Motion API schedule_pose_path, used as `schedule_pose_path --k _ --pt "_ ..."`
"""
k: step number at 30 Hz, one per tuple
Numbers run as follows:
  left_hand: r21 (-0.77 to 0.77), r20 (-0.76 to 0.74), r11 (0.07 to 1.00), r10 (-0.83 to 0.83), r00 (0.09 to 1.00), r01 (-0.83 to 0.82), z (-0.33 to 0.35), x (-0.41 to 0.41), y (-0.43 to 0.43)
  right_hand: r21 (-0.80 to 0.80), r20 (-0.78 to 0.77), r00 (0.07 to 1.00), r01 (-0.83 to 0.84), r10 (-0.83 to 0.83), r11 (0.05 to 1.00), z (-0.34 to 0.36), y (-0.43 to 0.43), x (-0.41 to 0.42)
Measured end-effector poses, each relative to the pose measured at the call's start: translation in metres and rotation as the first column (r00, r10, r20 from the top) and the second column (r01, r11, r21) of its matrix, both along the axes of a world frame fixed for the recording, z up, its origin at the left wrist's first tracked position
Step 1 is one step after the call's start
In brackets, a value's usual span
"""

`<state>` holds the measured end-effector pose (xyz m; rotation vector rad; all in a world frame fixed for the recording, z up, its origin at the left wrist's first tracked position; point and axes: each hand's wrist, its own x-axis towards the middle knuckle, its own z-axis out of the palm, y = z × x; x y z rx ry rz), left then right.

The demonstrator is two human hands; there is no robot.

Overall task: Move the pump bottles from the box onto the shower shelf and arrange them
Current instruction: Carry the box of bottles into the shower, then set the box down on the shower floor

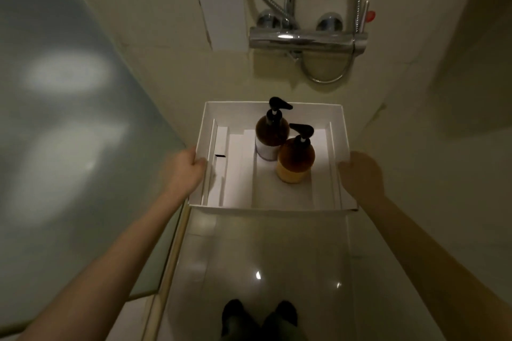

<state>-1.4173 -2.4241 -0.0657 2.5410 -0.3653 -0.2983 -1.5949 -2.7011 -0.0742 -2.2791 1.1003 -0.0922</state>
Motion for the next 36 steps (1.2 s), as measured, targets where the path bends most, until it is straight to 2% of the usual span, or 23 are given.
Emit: schedule_pose_path --k 9,20,30,36 --pt "0.098 -0.005 0.993 -0.064 0.998 0.064 -0.15 0.012 -0.011 0.057 -0.03 0.996 0.082 -0.08 0.995 -0.147 0.002 -0.004" --pt "0.042 -0.022 0.995 -0.086 0.996 0.087 -0.348 0.011 -0.005 0.064 -0.059 0.994 0.096 -0.092 0.993 -0.341 0.016 -0.006" --pt "0.079 -0.082 0.993 -0.087 0.993 0.093 -0.528 0.022 -0.002 0.109 -0.075 0.99 0.123 -0.115 0.986 -0.518 0.024 -0.001" --pt "0.103 -0.067 0.991 -0.082 0.994 0.088 -0.625 0.019 -0.003 0.083 -0.125 0.987 0.11 -0.1 0.99 -0.611 0.022 0.001"
